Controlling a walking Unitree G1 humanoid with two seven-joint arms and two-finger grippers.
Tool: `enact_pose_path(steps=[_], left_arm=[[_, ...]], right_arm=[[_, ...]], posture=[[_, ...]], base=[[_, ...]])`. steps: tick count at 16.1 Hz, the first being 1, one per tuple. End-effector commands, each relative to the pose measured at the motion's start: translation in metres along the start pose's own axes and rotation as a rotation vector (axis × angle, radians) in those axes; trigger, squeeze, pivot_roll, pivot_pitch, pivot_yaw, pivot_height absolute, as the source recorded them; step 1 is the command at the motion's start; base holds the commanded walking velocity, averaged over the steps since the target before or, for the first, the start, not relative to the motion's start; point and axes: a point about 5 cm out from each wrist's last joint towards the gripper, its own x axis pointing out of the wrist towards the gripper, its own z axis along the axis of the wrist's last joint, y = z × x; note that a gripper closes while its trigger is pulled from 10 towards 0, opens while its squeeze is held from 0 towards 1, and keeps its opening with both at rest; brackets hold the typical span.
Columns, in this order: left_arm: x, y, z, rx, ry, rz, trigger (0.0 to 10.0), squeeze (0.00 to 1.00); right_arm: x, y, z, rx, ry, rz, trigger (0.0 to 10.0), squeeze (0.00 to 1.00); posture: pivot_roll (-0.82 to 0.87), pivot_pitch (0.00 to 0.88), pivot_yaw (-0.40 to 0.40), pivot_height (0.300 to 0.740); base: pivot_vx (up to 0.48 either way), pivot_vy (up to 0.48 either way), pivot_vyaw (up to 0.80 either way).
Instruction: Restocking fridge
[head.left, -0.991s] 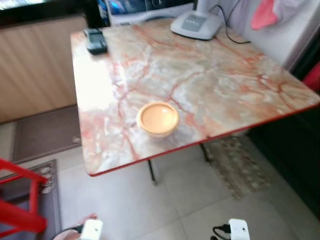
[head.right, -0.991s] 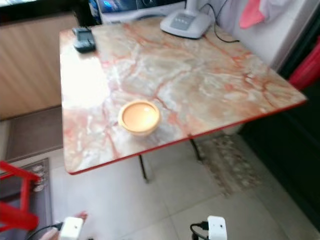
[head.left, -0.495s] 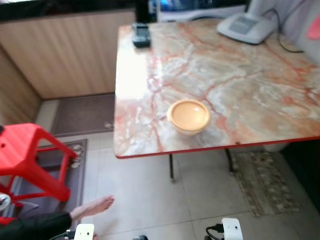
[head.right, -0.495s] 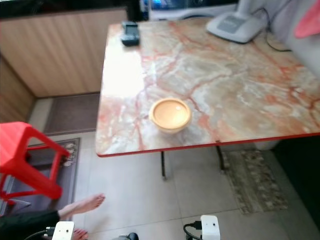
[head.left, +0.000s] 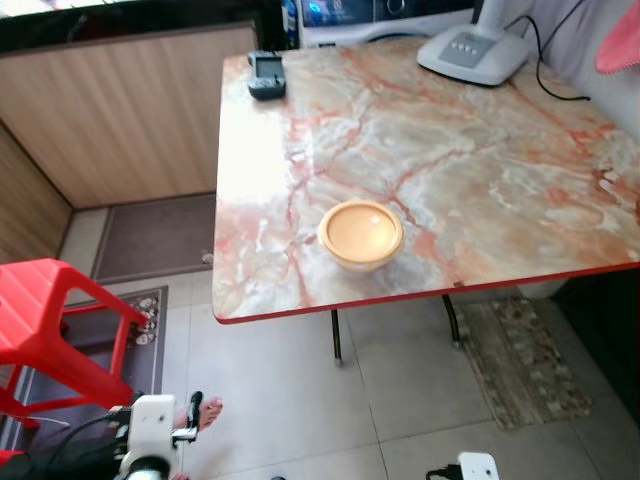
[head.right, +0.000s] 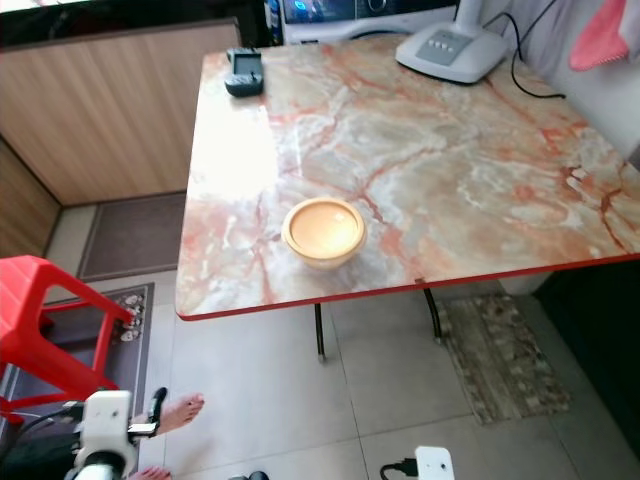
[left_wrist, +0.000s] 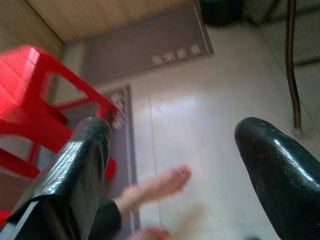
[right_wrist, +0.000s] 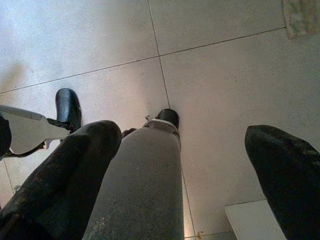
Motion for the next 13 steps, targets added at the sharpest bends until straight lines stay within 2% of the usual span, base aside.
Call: enact_pose_path(steps=[1,3,5,6,8,9,10,11,13], left_arm=[[-0.012,0.006,-0.002,0.01,-0.014,0.049,10.0,0.0],[-0.024,0.014,0.004,0.036,-0.065,0.097,10.0,0.0],[-0.029,0.021,0.024,0.065,-0.155,0.153,10.0,0.0],[-0.023,0.024,0.038,0.068,-0.188,0.182,10.0,0.0],[-0.004,0.028,0.078,0.058,-0.321,0.211,10.0,0.0],[0.001,0.024,0.094,0.061,-0.38,0.195,10.0,0.0],[0.001,0.015,0.112,0.124,-0.462,0.138,10.0,0.0],[0.0,0.011,0.118,0.167,-0.495,0.084,10.0,0.0],[0.004,0.007,0.126,0.168,-0.487,0.029,10.0,0.0]], right_arm=[[-0.003,0.004,-0.015,-0.015,0.049,0.017,10.0,0.0],[-0.003,0.006,-0.018,-0.028,0.055,0.022,10.0,0.0],[-0.003,0.005,-0.019,-0.027,0.058,0.016,10.0,0.0],[-0.003,0.005,-0.019,-0.038,0.063,0.016,10.0,0.0],[-0.003,0.004,-0.018,-0.04,0.059,0.016,10.0,0.0],[-0.003,0.004,-0.017,-0.05,0.057,0.016,10.0,0.0],[-0.003,0.004,-0.016,-0.059,0.053,0.018,10.0,0.0],[-0.003,0.004,-0.015,-0.052,0.049,0.019,10.0,0.0],[-0.002,0.003,-0.014,-0.049,0.046,0.02,10.0,0.0]], posture=[[0.1,0.095,0.041,0.74],[0.1,0.111,0.039,0.74],[0.13,0.134,0.037,0.74],[0.12,0.143,0.032,0.74],[0.13,0.154,0.034,0.74],[0.13,0.154,0.034,0.74],[0.12,0.159,0.031,0.74],[0.12,0.162,0.029,0.74],[0.12,0.17,0.019,0.74]], base=[[0.0,0.0,0.0],[0.0,0.0,0.0],[0.0,0.0,0.0],[0.0,0.0,0.0],[0.0,0.0,0.0],[0.0,0.0,0.0],[0.0,0.0,0.0],[0.0,0.0,0.0],[0.0,0.0,0.0]])
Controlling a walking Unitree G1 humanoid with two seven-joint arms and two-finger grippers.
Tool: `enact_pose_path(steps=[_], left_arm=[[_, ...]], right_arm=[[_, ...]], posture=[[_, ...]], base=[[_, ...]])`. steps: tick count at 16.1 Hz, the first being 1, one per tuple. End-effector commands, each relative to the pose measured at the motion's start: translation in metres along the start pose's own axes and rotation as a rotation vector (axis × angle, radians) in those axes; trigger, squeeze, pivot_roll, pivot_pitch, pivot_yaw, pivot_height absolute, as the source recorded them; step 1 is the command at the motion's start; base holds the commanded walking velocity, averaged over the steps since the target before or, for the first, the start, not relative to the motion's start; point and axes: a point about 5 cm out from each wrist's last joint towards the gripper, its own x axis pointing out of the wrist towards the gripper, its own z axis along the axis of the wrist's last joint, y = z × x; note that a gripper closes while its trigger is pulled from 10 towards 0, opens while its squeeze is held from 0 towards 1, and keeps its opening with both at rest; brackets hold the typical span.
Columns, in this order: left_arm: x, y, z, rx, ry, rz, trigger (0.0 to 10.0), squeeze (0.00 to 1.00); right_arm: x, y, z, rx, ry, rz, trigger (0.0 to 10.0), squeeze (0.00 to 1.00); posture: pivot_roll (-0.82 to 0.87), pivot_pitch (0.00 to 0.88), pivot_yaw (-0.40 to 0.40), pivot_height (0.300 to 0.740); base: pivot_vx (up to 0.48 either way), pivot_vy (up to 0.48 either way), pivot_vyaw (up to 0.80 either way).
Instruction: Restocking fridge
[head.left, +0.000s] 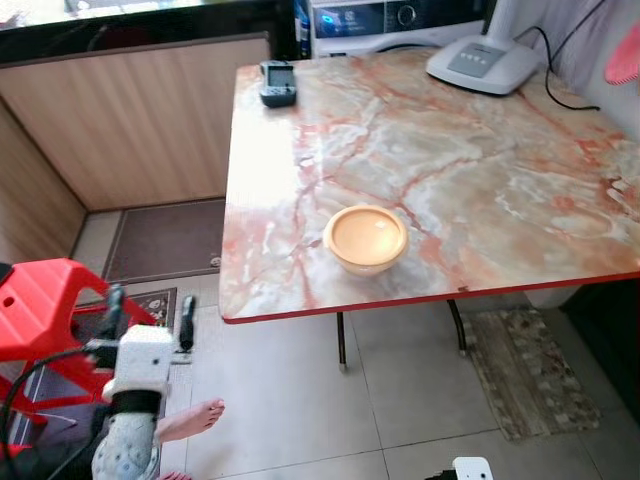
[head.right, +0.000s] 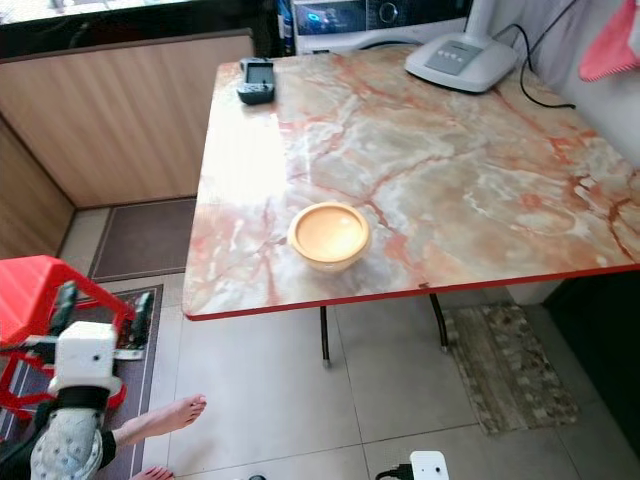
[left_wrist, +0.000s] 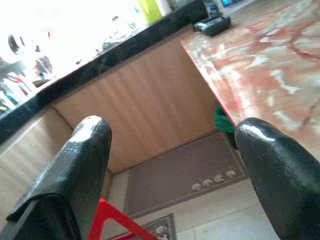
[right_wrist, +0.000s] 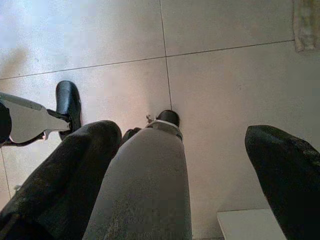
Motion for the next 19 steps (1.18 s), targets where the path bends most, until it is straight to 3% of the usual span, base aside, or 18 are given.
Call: enact_pose_path(steps=[1,2,4,6,7,14,19], left_arm=[[0.012,-0.002,0.012,-0.025,-0.024,-0.04,10.0,0.0],[0.017,-0.004,0.016,-0.039,-0.037,-0.054,10.0,0.0],[0.04,-0.021,0.035,-0.256,-0.041,-0.099,10.0,0.0],[0.049,-0.036,0.045,-0.422,-0.016,-0.147,10.0,0.0],[0.051,-0.037,0.046,-0.468,-0.005,-0.143,10.0,0.0],[0.048,-0.034,0.04,-0.474,0.054,-0.173,10.0,0.0],[0.05,-0.037,0.042,-0.478,0.053,-0.182,10.0,0.0]], right_arm=[[-0.002,0.001,-0.01,0.003,0.037,0.004,10.0,0.0],[-0.002,0.001,-0.009,0.001,0.037,0.004,10.0,0.0],[-0.001,0.0,-0.005,-0.007,0.03,0.003,10.0,0.0],[0.0,-0.002,-0.001,0.0,0.015,-0.009,10.0,0.0],[0.0,-0.003,-0.001,0.013,0.012,-0.018,10.0,0.0],[-0.001,-0.006,-0.003,0.009,0.019,-0.014,10.0,0.0],[-0.001,0.001,-0.007,0.004,0.026,-0.005,10.0,0.0]], posture=[[0.13,0.176,0.009,0.74],[0.13,0.177,0.008,0.74],[0.11,0.177,0.001,0.74],[0.1,0.176,0.002,0.74],[0.09,0.177,0.004,0.74],[0.1,0.171,-0.004,0.74],[0.1,0.159,-0.001,0.74]], base=[[0.0,0.0,0.0],[0.0,0.0,0.0],[0.0,0.0,0.0],[0.0,0.0,0.0],[0.0,0.0,0.0],[0.0,0.0,0.0],[0.392,0.0,0.0]])
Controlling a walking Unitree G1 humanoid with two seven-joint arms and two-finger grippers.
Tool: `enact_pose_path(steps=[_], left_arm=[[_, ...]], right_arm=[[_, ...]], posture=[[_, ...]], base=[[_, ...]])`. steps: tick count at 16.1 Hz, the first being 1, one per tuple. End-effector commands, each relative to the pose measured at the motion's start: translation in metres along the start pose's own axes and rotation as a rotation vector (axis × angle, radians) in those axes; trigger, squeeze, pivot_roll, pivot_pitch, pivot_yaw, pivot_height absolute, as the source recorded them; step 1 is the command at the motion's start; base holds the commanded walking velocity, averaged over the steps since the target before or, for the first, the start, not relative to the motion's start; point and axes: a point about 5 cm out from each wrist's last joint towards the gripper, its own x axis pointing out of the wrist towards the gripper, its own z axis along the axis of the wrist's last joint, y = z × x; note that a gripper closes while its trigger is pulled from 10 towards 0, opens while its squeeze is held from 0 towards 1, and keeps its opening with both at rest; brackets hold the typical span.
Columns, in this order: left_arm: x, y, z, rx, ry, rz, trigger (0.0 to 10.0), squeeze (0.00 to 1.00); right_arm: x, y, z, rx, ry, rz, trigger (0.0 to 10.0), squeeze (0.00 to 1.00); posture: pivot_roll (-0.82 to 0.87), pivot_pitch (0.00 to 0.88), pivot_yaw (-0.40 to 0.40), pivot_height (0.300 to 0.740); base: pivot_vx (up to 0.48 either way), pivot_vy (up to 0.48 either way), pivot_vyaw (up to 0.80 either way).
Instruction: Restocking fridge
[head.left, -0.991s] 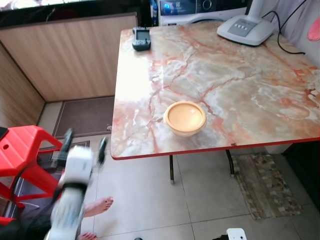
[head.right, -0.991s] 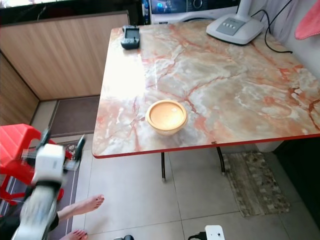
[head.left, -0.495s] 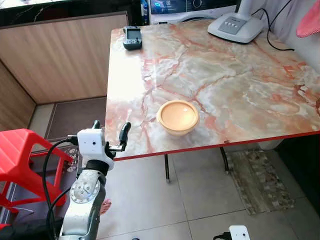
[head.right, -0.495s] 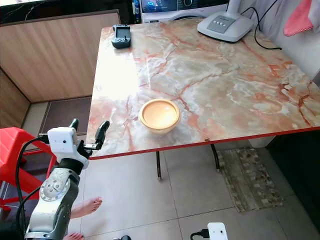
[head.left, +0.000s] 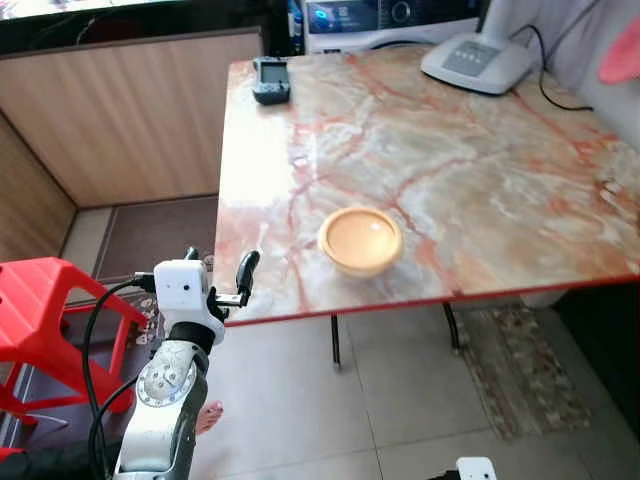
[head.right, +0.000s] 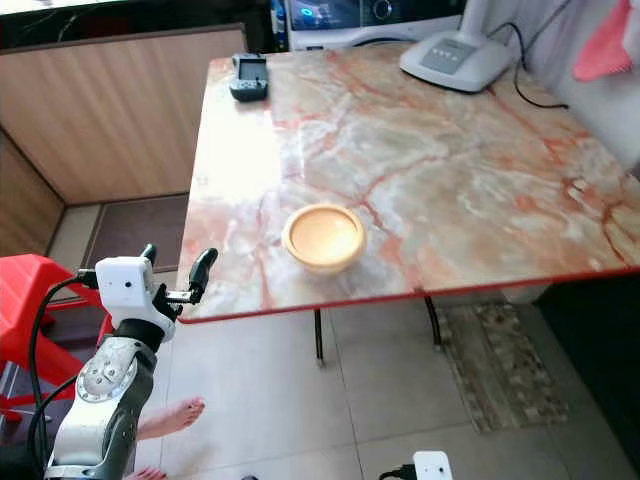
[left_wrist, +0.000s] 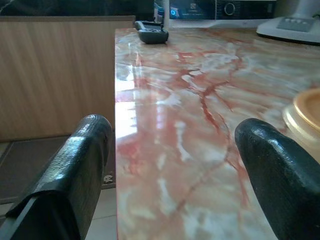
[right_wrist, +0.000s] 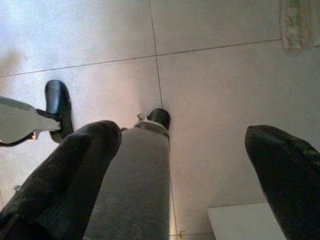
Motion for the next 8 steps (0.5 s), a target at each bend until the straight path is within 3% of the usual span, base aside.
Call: enact_pose_path(steps=[1,4,8], left_arm=[[-0.001,0.0,0.003,0.001,-0.002,-0.011,10.0,0.0],[-0.001,-0.002,0.003,0.006,-0.002,-0.024,10.0,0.0],[0.005,-0.006,0.016,0.023,-0.045,-0.055,10.0,0.0]], right_arm=[[-0.001,0.008,-0.008,-0.004,0.024,0.01,10.0,0.0],[-0.001,0.018,-0.013,-0.01,0.034,0.022,10.0,0.0],[0.0,0.02,-0.012,-0.021,0.035,0.028,10.0,0.0]], posture=[[0.1,0.151,0.001,0.74],[0.1,0.138,0.006,0.74],[0.1,0.143,0.008,0.74]], base=[[0.412,0.0,0.0],[0.415,0.0,0.0],[0.42,0.0,0.0]])
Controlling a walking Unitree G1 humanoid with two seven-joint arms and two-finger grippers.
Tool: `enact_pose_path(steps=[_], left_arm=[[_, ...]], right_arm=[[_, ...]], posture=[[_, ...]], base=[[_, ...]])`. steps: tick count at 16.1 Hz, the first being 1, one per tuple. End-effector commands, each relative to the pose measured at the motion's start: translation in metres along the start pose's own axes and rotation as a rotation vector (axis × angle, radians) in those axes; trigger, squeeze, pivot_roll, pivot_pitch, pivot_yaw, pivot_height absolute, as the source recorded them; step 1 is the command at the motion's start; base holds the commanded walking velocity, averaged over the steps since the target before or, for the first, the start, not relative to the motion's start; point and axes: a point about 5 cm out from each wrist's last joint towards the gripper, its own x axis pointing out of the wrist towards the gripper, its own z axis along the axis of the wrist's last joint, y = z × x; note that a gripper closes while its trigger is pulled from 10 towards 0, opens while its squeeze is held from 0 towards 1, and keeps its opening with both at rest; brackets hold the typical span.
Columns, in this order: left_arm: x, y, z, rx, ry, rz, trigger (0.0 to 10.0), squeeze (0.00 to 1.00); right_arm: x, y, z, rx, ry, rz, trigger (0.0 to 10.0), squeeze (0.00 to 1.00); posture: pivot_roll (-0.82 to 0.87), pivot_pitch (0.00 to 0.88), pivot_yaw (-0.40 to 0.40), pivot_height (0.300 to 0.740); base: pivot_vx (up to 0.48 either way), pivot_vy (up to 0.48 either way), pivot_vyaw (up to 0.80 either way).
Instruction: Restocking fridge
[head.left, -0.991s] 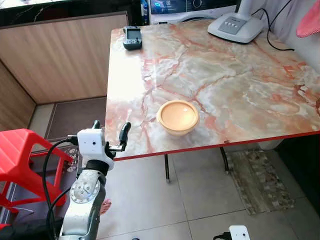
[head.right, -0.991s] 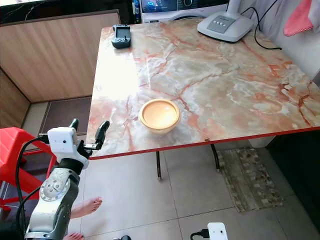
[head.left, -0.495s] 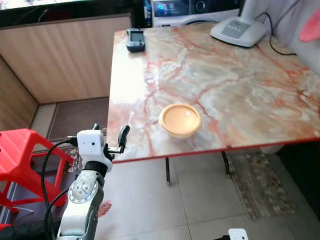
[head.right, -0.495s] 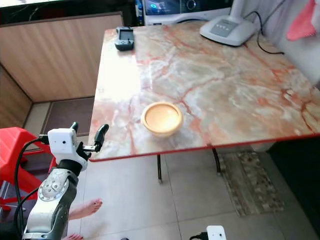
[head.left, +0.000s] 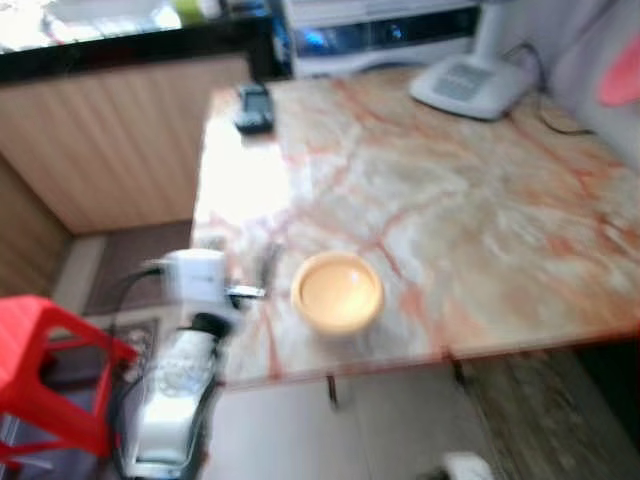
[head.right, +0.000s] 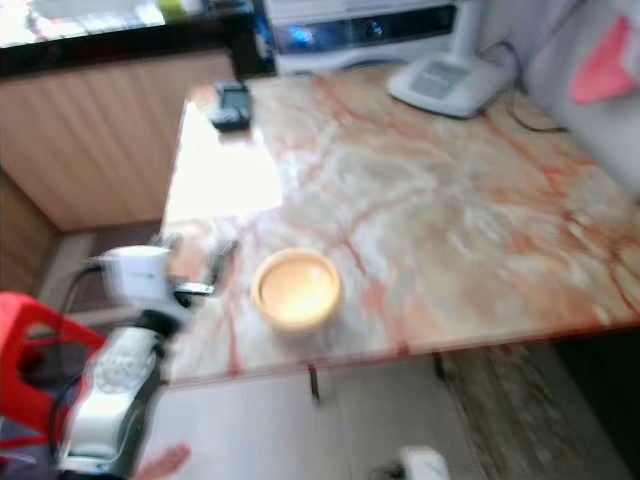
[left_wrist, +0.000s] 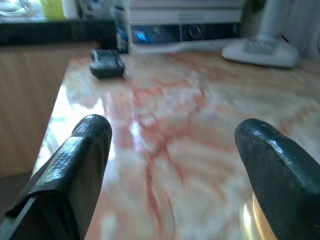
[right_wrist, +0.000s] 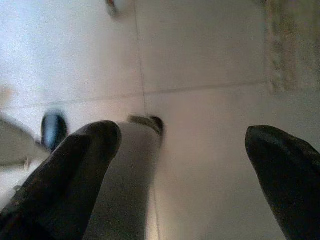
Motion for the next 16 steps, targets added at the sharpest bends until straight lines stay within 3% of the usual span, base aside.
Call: enact_pose_path(steps=[1,6,8,11,12,16], left_arm=[[-0.002,0.014,0.006,0.035,-0.012,0.039,10.0,0.0],[-0.001,0.008,0.01,0.022,-0.023,0.009,10.0,0.0],[-0.001,0.005,0.01,0.011,-0.021,0.009,10.0,0.0],[-0.003,0.003,0.008,-0.006,-0.014,0.014,10.0,0.0],[-0.004,0.004,0.007,-0.006,-0.012,0.016,10.0,0.0],[-0.005,0.006,0.005,0.006,-0.005,0.035,10.0,0.0]], right_arm=[[0.001,0.017,-0.002,0.003,0.014,0.043,10.0,0.0],[-0.002,-0.012,-0.003,0.009,0.012,0.016,10.0,0.0],[-0.003,-0.016,-0.003,0.012,0.011,0.012,10.0,0.0],[0.001,0.003,0.001,0.009,0.007,0.029,10.0,0.0],[0.003,0.018,0.006,0.005,0.003,0.047,10.0,0.0],[0.006,0.048,0.012,0.0,-0.002,0.077,10.0,0.0]], posture=[[0.1,0.143,0.008,0.74],[0.11,0.155,0.008,0.74],[0.11,0.162,0.006,0.74],[0.11,0.166,0.004,0.74],[0.11,0.168,0.003,0.74],[0.11,0.169,0.002,0.74]], base=[[0.42,0.0,0.0],[0.069,0.0,0.0],[0.0,0.0,0.0],[0.0,0.0,0.0],[0.0,0.0,0.0],[0.0,0.0,0.0]])
